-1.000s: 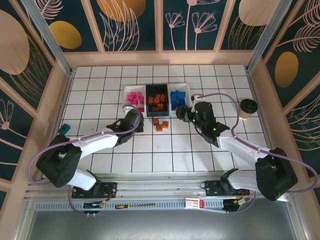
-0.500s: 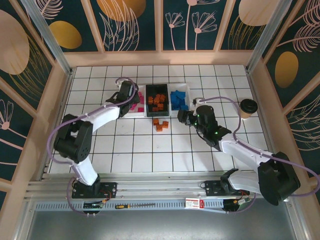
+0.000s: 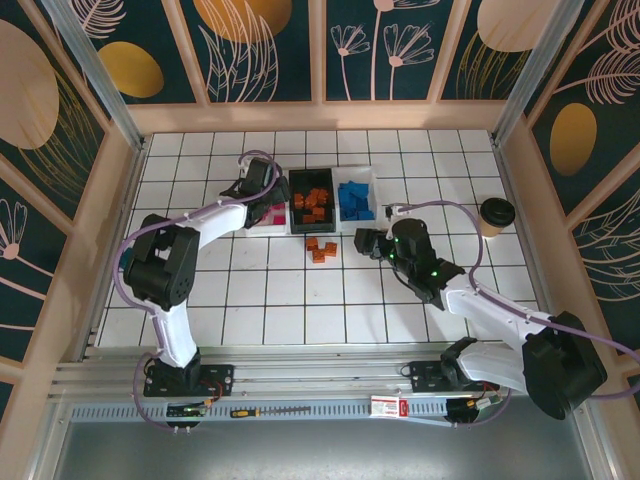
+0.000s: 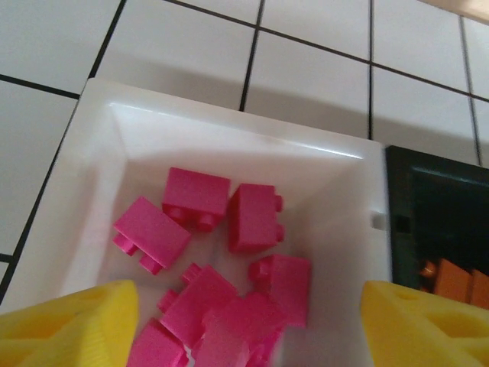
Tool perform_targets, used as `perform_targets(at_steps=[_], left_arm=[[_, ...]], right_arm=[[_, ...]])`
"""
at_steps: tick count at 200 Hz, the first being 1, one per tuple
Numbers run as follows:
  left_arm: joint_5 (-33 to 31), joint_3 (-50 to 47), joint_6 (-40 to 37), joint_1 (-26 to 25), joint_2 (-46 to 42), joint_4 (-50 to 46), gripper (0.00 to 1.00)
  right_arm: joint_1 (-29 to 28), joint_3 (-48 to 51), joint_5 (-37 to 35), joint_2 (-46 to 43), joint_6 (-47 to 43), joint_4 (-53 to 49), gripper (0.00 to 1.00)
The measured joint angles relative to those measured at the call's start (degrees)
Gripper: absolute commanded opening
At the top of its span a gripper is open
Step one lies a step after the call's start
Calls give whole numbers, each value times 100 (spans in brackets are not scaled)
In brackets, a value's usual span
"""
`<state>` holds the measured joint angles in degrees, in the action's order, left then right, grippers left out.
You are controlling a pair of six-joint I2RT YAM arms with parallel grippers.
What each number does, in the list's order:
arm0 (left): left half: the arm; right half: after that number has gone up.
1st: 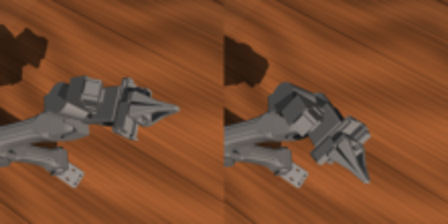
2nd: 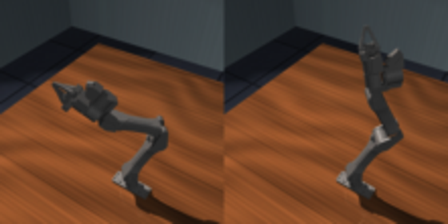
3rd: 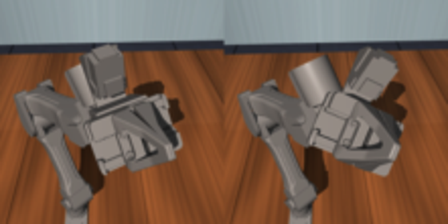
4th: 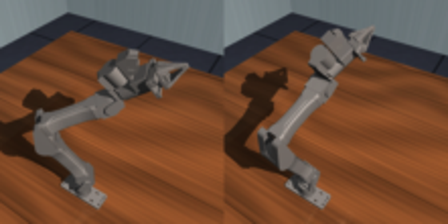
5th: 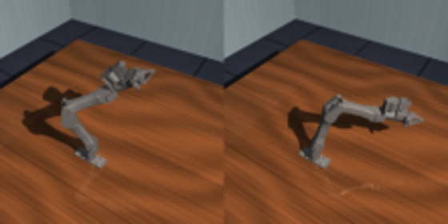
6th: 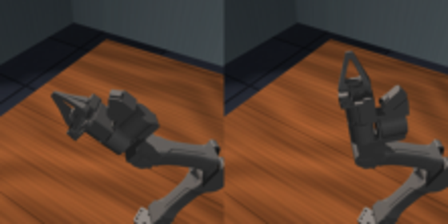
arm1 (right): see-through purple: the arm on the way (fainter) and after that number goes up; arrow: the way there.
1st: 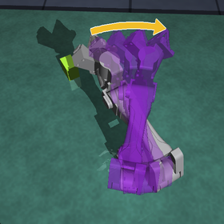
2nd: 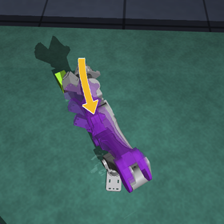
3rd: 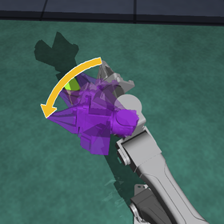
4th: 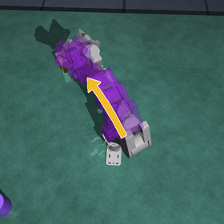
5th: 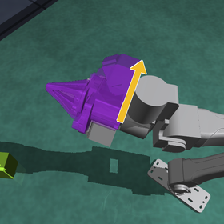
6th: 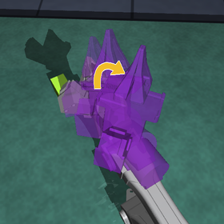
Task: Sort the legos into containers by color
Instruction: Place the lego in the container, then move the lego to the center of the table.
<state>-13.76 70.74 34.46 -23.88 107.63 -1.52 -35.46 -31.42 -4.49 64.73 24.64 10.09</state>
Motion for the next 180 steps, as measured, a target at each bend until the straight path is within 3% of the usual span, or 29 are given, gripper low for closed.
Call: perform_targets(at_steps=[47,93,138,180], left_arm=[[439,-791,87,-2,-1537,175,99],[629,-1974,160,-323,-3034,535,99],[754,-3307,280,-778,-3722,734,99],[907,-4389,614,-833,-4240,942,99]], right_arm=[[-142,2,0,4,22,4,67],[-328,2,7,352,44,94,68],[-544,-22,111,1038,81,304,67],[-739,-356,151,1856,85,450,67]])
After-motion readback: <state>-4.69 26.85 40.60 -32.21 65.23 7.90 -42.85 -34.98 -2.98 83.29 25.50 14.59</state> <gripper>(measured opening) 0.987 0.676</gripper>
